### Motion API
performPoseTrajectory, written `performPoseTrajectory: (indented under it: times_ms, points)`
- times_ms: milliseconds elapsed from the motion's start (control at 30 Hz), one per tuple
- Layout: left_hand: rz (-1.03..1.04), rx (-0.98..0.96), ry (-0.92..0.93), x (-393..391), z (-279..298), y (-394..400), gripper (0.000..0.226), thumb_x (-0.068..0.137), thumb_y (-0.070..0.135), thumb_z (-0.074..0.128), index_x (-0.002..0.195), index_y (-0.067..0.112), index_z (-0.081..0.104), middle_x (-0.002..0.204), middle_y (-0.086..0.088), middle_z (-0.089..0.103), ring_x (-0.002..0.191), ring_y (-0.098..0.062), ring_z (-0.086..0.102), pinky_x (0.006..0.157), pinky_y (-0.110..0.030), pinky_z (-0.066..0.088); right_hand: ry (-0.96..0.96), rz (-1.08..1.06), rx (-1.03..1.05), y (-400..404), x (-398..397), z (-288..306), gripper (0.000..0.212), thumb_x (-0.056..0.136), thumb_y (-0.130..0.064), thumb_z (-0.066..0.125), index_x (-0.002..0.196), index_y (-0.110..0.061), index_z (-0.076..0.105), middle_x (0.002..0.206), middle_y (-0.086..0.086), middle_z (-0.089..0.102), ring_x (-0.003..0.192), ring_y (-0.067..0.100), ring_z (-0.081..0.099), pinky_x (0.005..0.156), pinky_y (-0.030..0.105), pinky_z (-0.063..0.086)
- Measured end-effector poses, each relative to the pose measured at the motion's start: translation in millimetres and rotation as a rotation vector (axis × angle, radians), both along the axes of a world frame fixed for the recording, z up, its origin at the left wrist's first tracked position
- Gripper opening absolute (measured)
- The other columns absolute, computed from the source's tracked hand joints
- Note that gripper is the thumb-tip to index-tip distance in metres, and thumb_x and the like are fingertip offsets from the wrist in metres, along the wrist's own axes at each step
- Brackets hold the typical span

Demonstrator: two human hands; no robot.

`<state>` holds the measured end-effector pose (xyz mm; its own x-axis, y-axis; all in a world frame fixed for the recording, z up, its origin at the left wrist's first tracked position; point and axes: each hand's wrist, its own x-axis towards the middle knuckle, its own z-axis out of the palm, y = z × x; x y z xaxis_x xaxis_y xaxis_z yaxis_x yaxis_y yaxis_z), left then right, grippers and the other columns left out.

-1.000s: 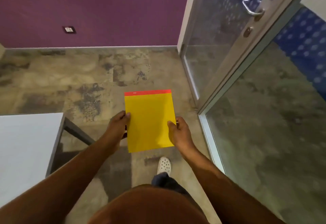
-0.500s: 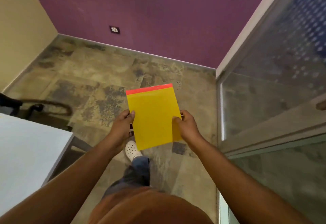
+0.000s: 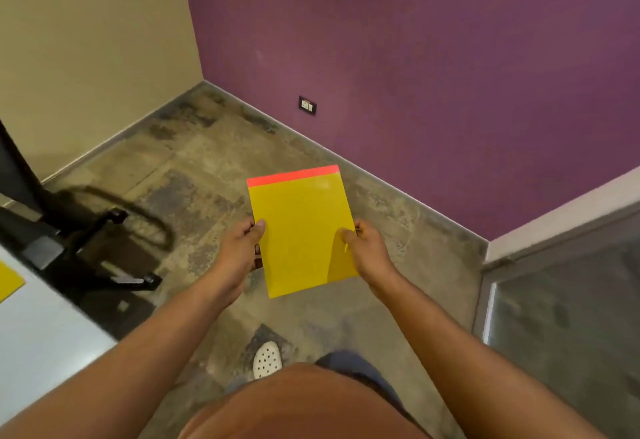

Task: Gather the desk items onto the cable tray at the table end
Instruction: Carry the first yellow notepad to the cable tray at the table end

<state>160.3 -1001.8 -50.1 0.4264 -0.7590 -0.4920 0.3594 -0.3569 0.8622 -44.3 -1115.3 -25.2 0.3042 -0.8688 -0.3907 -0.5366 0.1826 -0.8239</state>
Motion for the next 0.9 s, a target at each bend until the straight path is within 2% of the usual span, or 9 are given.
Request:
performPoseTrajectory:
  times_ms: [67, 133, 233, 367, 467, 567, 633, 733, 900]
  points:
    - [0.069, -0.004, 0.003, 28.0, 1.8, -18.3, 0.025, 0.114, 0.031, 0.046, 0.113, 0.022, 0.070, 0.100, 0.006, 0.079, 0.082, -0.013, 0.075, 0.074, -0.036, 0.058, -0.006, 0.053, -0.005, -28.6, 36.6, 0.2, 0.023, 0.108, -0.024, 0.055, 0.103, -0.002, 0.059, 0.089, 0.014, 0.055, 0.077, 0.022, 0.049, 0.064, 0.035, 0.036]
    - [0.136, 0.009, 0.010, 56.1, 1.8, -35.8, 0.027, 0.114, 0.031, 0.046, 0.116, 0.017, 0.069, 0.105, 0.000, 0.077, 0.088, -0.020, 0.072, 0.081, -0.040, 0.057, -0.015, 0.119, 0.013, -57.2, 72.5, -3.0, 0.026, 0.108, -0.024, 0.054, 0.109, 0.002, 0.058, 0.090, 0.013, 0.055, 0.077, 0.022, 0.049, 0.064, 0.035, 0.036]
    - [0.224, 0.021, 0.020, 94.9, -4.7, -61.6, 0.027, 0.114, 0.030, 0.046, 0.118, 0.014, 0.067, 0.104, -0.004, 0.076, 0.088, -0.022, 0.070, 0.082, -0.041, 0.056, -0.017, 0.205, 0.019, -98.7, 124.5, -10.6, 0.024, 0.108, -0.024, 0.055, 0.108, -0.001, 0.060, 0.084, 0.008, 0.056, 0.073, 0.021, 0.051, 0.064, 0.034, 0.038]
    - [0.307, 0.046, 0.002, 152.8, -15.8, -105.5, 0.026, 0.114, 0.031, 0.045, 0.112, 0.018, 0.067, 0.098, 0.001, 0.076, 0.080, -0.015, 0.071, 0.074, -0.036, 0.056, -0.055, 0.277, 0.063, -161.2, 199.4, -24.3, 0.023, 0.107, -0.020, 0.056, 0.110, 0.002, 0.062, 0.084, 0.008, 0.060, 0.072, 0.021, 0.054, 0.066, 0.034, 0.041]
    - [0.358, 0.065, -0.014, 196.6, -15.7, -140.2, 0.026, 0.114, 0.031, 0.045, 0.112, 0.019, 0.067, 0.089, 0.005, 0.078, 0.074, -0.010, 0.073, 0.070, -0.032, 0.057, -0.089, 0.345, 0.103, -208.5, 255.7, -29.1, 0.026, 0.107, -0.019, 0.056, 0.106, 0.007, 0.057, 0.083, 0.014, 0.051, 0.072, 0.023, 0.044, 0.067, 0.036, 0.034]
    - [0.447, 0.085, -0.040, 239.9, -10.5, -168.8, 0.026, 0.114, 0.032, 0.045, 0.110, 0.020, 0.068, 0.076, 0.012, 0.074, 0.066, -0.008, 0.070, 0.060, -0.025, 0.055, -0.076, 0.417, 0.082, -249.7, 313.5, -23.1, 0.020, 0.107, -0.019, 0.057, 0.089, -0.010, 0.054, 0.068, 0.001, 0.043, 0.055, 0.009, 0.039, 0.055, 0.028, 0.030]
    - [0.513, 0.082, -0.060, 268.2, -6.4, -185.3, 0.028, 0.114, 0.031, 0.045, 0.115, 0.017, 0.069, 0.079, 0.011, 0.076, 0.067, -0.005, 0.071, 0.057, -0.022, 0.054, -0.082, 0.486, 0.058, -272.3, 354.5, -16.3, 0.024, 0.106, -0.019, 0.057, 0.083, -0.017, 0.050, 0.065, -0.005, 0.041, 0.051, 0.005, 0.035, 0.052, 0.027, 0.028]
    - [0.591, 0.077, -0.066, 306.1, -1.3, -203.3, 0.030, 0.115, 0.031, 0.044, 0.118, 0.013, 0.067, 0.082, 0.010, 0.076, 0.067, -0.004, 0.071, 0.055, -0.022, 0.053, -0.096, 0.578, 0.047, -297.8, 412.4, -10.0, 0.023, 0.107, -0.017, 0.056, 0.085, -0.015, 0.048, 0.074, 0.006, 0.037, 0.065, 0.015, 0.034, 0.061, 0.031, 0.026]
    - [0.726, 0.079, -0.044, 372.0, -5.7, -224.0, 0.030, 0.114, 0.032, 0.044, 0.118, 0.015, 0.068, 0.104, 0.000, 0.081, 0.086, -0.015, 0.076, 0.070, -0.033, 0.058, -0.113, 0.706, 0.052, -331.0, 507.6, -12.7, 0.016, 0.107, -0.020, 0.055, 0.095, -0.009, 0.055, 0.084, 0.009, 0.038, 0.075, 0.021, 0.032, 0.068, 0.035, 0.026]
